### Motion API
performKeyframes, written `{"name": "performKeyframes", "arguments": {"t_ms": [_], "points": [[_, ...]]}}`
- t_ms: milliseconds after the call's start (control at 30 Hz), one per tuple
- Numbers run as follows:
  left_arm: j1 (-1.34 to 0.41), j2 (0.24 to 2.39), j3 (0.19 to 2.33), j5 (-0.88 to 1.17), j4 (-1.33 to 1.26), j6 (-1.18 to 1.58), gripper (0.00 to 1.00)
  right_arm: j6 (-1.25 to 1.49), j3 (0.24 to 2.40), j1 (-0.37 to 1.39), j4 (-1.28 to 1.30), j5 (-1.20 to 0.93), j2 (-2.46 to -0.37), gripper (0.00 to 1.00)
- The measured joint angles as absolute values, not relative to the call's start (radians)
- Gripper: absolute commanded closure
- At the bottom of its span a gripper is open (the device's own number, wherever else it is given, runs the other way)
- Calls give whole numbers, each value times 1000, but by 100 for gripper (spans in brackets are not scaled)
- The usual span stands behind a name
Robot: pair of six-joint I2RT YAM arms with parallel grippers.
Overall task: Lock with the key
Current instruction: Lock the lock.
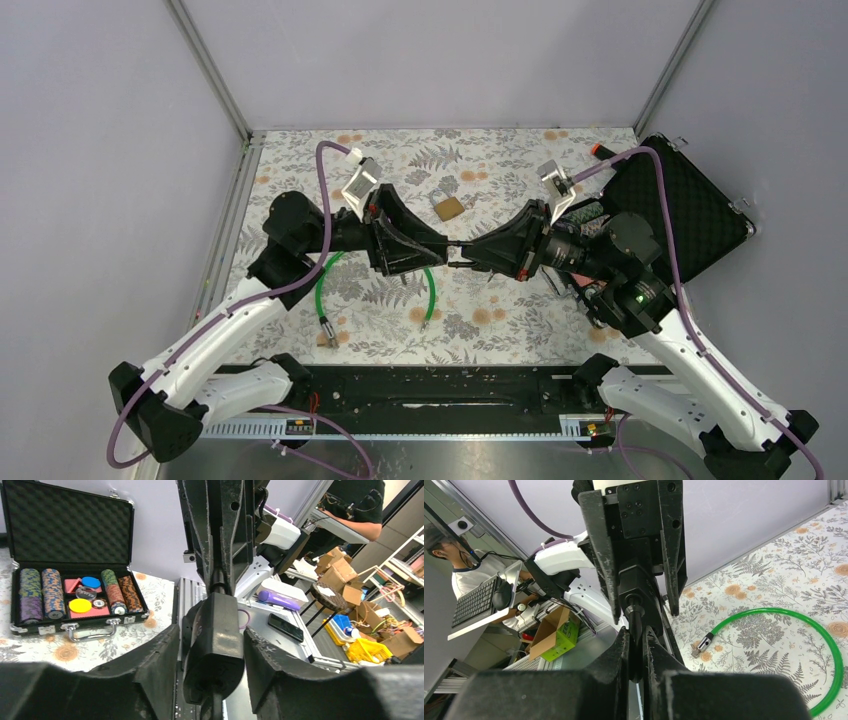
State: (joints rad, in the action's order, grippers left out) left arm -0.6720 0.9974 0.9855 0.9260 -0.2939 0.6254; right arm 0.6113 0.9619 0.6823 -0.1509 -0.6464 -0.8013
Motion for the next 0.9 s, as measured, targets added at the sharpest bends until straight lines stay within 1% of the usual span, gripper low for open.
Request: {"name": "performKeyframes", "arguments": {"t_ms": [67,133,167,267,333,367,467,500,533,600,667,833,900], "points": [[-672,1003,978,923,-312,634,70,618,962,682,-155,-646,-803,100],[-672,1005,965,923,-331,644,74,622,962,682,-152,-639,-803,100],[-672,1005,960,923,-343,645,78,626,962,682,-151,-636,-805,100],[-672,1004,952,921,-363,652,100,635,962,682,-152,-630,-805,100],[-671,1004,947,918,-373,655,100,638,962,682,-152,-629,-806,100],[-671,1004,944,917,-378,656,100,639,962,682,-150,-629,-806,96],[-670,1003,938,904,-390,664,100,641,962,682,-147,-619,-809,57],[-670,1003,938,899,-389,665,100,643,963,682,-147,-613,-810,47],[-670,1003,937,891,-383,665,100,640,968,682,-144,-607,-812,42],[-670,1003,935,870,-360,667,100,626,980,682,-134,-589,-811,37],[-667,1003,935,849,-335,672,100,611,984,682,-118,-579,-802,33],[-659,981,935,808,-290,683,100,587,962,682,-59,-556,-743,32],[-658,968,935,805,-280,688,100,581,952,682,-38,-556,-721,35]]}}
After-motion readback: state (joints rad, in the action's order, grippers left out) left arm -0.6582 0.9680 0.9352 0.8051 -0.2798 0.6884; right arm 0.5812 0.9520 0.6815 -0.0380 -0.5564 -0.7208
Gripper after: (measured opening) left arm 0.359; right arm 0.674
